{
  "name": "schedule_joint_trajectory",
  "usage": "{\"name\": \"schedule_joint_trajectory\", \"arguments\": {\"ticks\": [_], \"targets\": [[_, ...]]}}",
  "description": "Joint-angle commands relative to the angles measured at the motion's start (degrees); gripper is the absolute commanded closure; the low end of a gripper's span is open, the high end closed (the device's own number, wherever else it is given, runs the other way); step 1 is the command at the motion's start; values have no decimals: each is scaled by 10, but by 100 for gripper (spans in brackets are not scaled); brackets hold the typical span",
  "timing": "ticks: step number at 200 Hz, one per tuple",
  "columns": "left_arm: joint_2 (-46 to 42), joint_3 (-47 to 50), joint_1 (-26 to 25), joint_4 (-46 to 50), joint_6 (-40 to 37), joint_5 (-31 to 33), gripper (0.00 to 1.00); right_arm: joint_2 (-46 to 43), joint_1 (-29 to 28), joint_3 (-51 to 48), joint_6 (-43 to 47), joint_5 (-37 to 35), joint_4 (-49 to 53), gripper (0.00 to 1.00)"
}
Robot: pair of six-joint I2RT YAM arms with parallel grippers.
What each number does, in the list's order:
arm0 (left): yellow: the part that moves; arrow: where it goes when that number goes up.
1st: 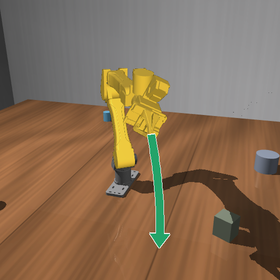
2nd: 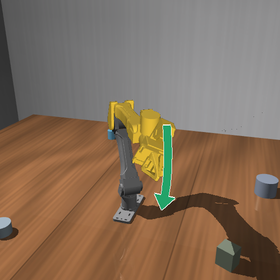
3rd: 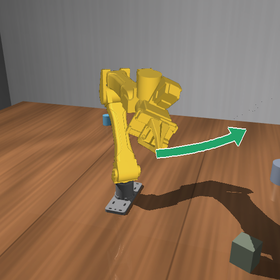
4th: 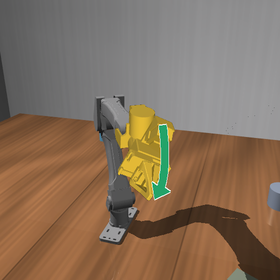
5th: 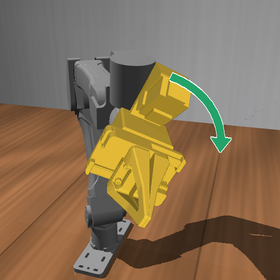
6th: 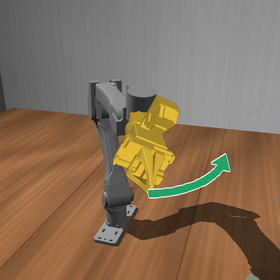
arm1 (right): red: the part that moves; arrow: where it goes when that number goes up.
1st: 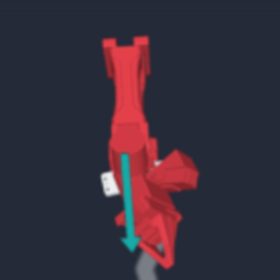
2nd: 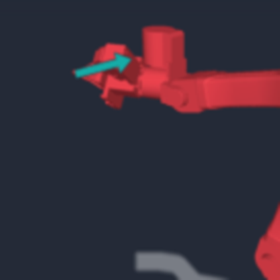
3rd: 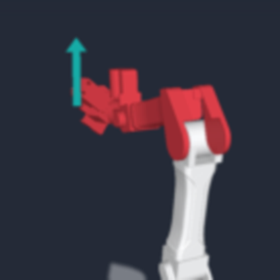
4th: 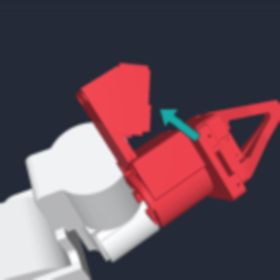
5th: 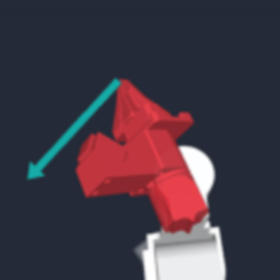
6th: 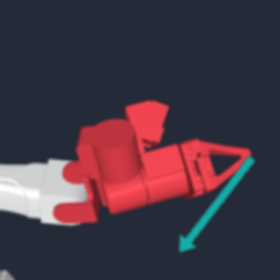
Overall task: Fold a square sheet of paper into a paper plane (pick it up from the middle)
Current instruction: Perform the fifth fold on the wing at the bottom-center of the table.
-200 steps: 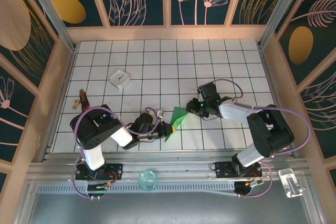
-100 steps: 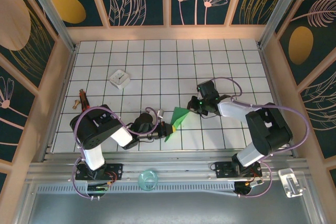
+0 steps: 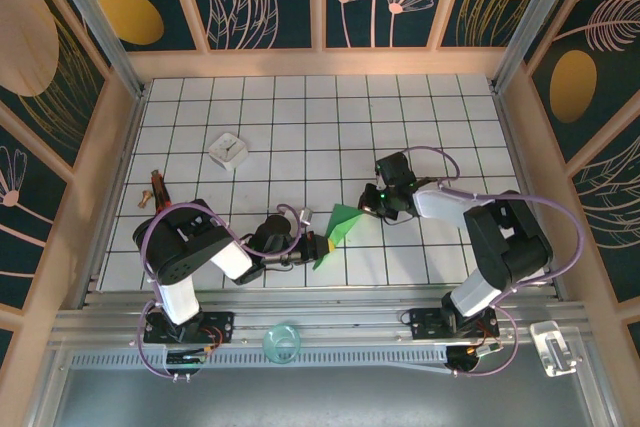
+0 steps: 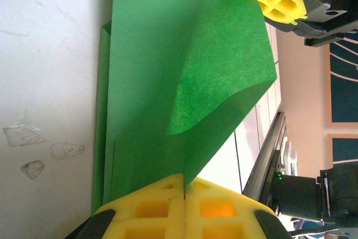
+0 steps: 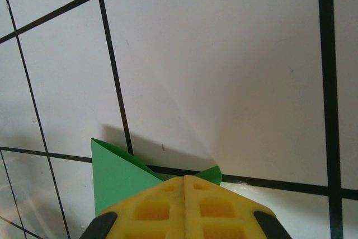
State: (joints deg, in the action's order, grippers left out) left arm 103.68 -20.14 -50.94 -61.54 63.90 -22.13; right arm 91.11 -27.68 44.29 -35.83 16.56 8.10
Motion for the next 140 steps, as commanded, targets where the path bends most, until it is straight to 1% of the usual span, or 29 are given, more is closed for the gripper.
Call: {"name": "schedule_joint_trajectory", "arguments": {"ticks": [1, 87, 97, 140], "targets": [[10, -1, 1, -4, -17, -25, 100, 12, 11, 25, 22, -15, 13, 100], [14, -2, 1, -16, -4, -27, 100, 31, 28, 41, 53, 4, 30, 99], [16, 0, 1, -21, 3, -22, 100, 31, 28, 45, 56, 6, 31, 96], [21, -3, 1, -45, 19, -29, 100, 3, 31, 48, 77, 26, 34, 74]]}}
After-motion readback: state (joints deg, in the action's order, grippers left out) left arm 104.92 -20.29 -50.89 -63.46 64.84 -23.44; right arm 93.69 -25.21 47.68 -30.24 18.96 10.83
